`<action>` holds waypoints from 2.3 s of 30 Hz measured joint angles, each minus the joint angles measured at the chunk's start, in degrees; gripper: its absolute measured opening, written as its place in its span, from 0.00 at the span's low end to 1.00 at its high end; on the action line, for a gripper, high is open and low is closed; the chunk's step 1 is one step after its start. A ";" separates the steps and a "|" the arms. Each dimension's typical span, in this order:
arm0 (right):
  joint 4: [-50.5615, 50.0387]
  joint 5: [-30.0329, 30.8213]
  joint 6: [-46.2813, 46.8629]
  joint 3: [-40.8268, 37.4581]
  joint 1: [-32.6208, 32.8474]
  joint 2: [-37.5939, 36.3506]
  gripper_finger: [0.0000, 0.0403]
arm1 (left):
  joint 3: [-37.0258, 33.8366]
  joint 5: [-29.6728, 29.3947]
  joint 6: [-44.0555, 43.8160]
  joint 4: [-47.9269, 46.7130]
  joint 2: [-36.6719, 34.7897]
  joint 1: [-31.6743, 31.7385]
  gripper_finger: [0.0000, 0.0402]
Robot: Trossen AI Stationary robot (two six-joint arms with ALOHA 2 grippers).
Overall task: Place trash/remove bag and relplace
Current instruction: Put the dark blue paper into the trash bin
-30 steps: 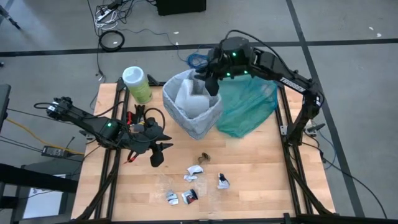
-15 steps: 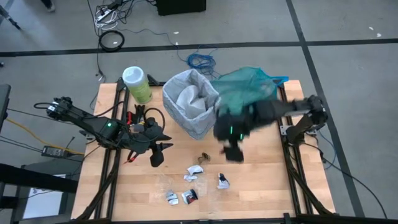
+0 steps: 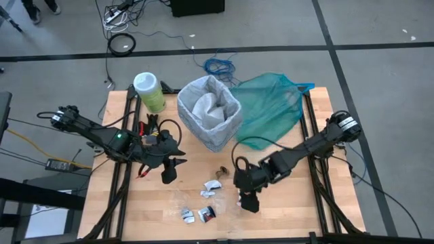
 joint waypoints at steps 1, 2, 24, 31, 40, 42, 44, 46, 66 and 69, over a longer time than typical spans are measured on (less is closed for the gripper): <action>1.81 0.00 1.76 -1.43 0.67 0.00 0.66 | 0.00 0.31 0.01 0.00 0.00 0.00 0.31; 3.65 0.12 3.19 -2.69 1.29 0.02 0.66 | 0.00 0.65 0.02 -0.20 0.00 0.00 0.31; 17.19 0.79 18.09 -14.42 4.41 8.23 0.54 | 0.02 1.43 1.33 -0.62 0.00 0.00 0.31; 16.16 2.07 23.92 -14.34 4.51 9.98 0.08 | 0.02 1.57 1.31 -0.54 0.00 -0.02 0.31; 15.69 5.18 25.56 -14.40 3.49 3.95 0.00 | 0.02 1.70 1.46 -0.71 0.00 -0.02 0.31; 15.67 6.83 26.05 -14.40 3.35 0.94 0.00 | 0.02 1.75 1.46 -0.75 0.00 -0.02 0.31; 15.60 9.27 26.93 -14.40 2.86 -2.76 0.00 | 0.02 1.75 1.63 -0.75 0.00 -0.02 0.31; 13.99 12.05 26.83 -13.29 2.14 -6.66 0.00 | 0.02 1.75 1.66 -0.74 0.00 -0.02 0.31; -6.32 17.05 -18.43 38.58 -25.42 -2.53 0.00 | 0.02 0.67 3.06 3.70 0.00 -0.02 0.31; -6.49 13.30 -18.68 40.35 -29.84 -0.02 0.00 | 0.02 0.66 3.17 4.89 -0.23 -0.01 0.31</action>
